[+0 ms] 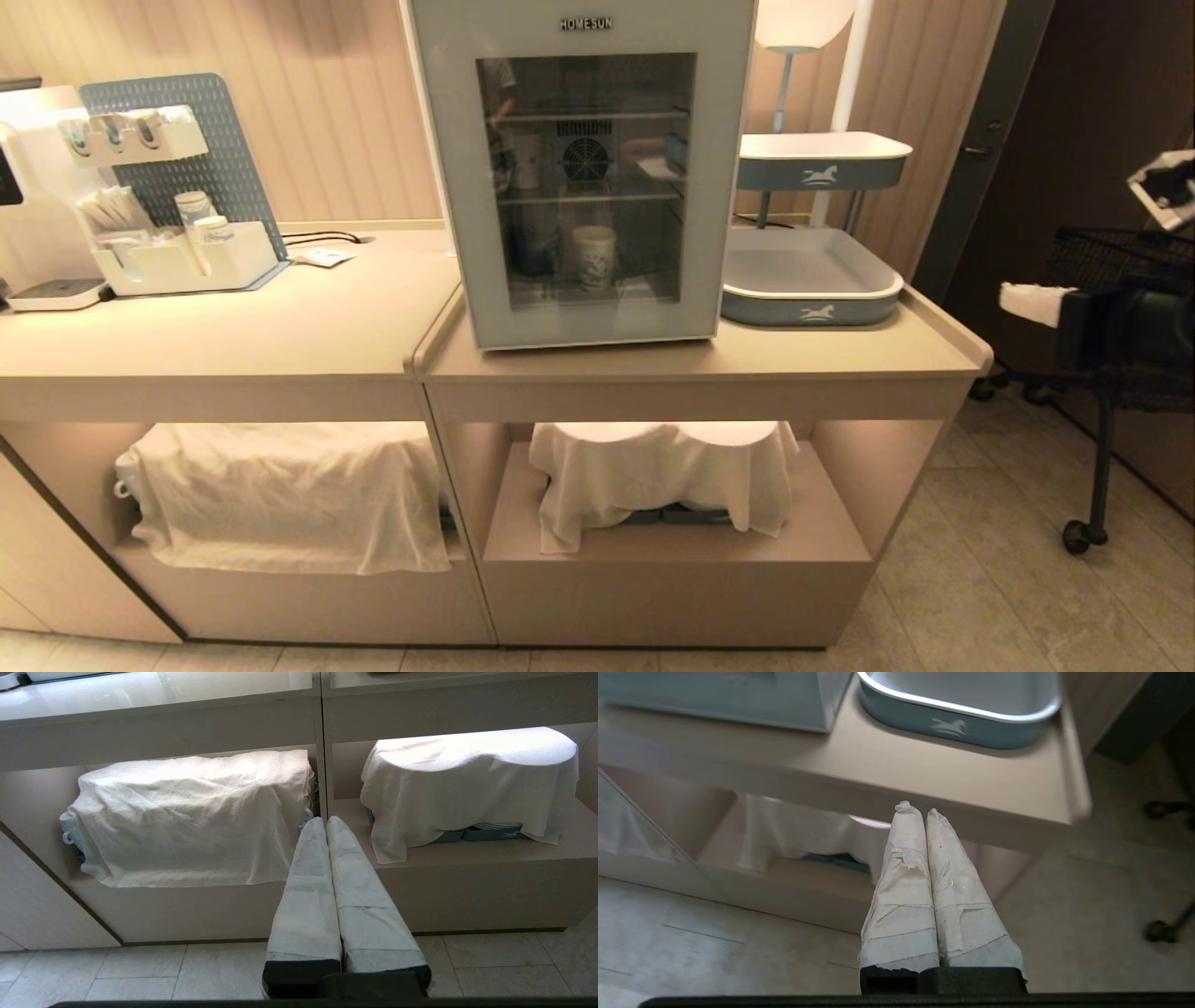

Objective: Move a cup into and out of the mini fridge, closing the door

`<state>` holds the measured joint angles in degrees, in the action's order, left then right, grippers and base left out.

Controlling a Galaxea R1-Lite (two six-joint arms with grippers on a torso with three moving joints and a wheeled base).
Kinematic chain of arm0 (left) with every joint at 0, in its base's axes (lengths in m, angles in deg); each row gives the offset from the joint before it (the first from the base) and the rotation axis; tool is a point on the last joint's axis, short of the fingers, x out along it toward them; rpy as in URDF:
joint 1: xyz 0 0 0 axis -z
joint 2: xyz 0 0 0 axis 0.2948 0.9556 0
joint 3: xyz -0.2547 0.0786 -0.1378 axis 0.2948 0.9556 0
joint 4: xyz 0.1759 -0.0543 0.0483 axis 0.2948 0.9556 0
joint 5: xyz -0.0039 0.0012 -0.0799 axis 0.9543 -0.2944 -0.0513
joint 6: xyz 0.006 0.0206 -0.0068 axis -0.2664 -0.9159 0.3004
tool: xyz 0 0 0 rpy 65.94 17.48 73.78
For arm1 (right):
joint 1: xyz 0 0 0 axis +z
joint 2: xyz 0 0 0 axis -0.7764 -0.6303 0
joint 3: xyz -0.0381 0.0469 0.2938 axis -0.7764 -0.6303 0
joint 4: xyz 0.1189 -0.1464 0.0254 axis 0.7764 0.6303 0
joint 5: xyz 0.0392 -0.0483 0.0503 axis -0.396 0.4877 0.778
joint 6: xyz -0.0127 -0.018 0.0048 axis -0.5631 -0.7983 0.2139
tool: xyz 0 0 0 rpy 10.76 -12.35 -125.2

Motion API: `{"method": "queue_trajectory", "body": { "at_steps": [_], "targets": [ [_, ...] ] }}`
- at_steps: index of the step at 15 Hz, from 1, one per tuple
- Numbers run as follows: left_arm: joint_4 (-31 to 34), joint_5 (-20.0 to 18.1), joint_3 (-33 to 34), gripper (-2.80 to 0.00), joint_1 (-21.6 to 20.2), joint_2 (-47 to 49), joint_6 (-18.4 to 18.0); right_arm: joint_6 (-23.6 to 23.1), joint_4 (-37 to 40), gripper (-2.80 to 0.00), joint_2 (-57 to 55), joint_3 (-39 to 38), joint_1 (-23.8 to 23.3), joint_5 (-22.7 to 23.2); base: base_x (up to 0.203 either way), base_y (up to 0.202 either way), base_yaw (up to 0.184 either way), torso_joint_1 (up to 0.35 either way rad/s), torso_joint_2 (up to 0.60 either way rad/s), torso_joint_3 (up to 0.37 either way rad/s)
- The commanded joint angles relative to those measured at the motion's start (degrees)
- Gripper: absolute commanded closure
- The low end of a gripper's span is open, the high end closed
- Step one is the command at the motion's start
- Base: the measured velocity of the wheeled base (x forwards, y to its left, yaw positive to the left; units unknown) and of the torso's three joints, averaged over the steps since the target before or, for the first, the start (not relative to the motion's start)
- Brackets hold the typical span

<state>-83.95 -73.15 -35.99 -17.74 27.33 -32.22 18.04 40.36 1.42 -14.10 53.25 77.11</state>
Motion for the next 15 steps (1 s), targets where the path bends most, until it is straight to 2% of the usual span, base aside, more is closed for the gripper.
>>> {"method": "queue_trajectory", "body": {
  "at_steps": [1,4,8,9,11,12,14,15],
  "targets": [
    [0.02,-0.04,0.00,0.00,-0.02,0.00,-0.02,-2.45,0.19,0.00,14.17,-8.26,-2.50,0.18,0.000,0.000,0.000,0.000,0.00,0.000],
    [0.02,0.01,0.00,0.00,-0.02,0.00,-0.02,-1.06,2.77,0.00,34.76,-21.27,-3.78,-0.23,0.000,0.000,0.000,0.000,0.00,0.000],
    [0.02,0.04,0.00,0.00,-0.02,0.00,-0.02,3.42,12.45,0.00,58.51,-33.18,-6.64,-0.87,0.000,0.000,0.000,0.000,0.00,0.000],
    [0.02,0.04,0.00,0.00,-0.02,0.00,-0.02,3.79,12.54,0.00,60.76,-38.02,-7.21,-1.08,0.000,0.000,0.000,0.000,0.00,0.000],
    [0.02,0.04,0.00,0.00,-0.02,0.00,-0.02,1.43,9.31,0.00,61.05,-46.64,-7.87,-1.07,0.000,0.000,0.000,0.000,0.00,0.000],
    [0.02,0.04,0.00,0.00,-0.02,0.00,-0.02,-0.14,6.76,0.00,60.90,-48.41,-8.14,-1.18,0.000,0.000,0.000,0.000,0.00,0.000],
    [0.02,0.04,0.00,0.00,-0.02,0.00,-0.02,0.97,6.79,0.00,60.87,-48.57,-8.21,-2.07,0.000,0.000,0.000,0.000,0.00,0.000],
    [0.02,0.04,0.00,0.00,-0.02,0.00,-0.02,0.57,7.67,0.00,60.87,-48.57,-8.21,-4.42,0.000,0.000,0.000,0.000,0.00,0.000]
  ]
}}
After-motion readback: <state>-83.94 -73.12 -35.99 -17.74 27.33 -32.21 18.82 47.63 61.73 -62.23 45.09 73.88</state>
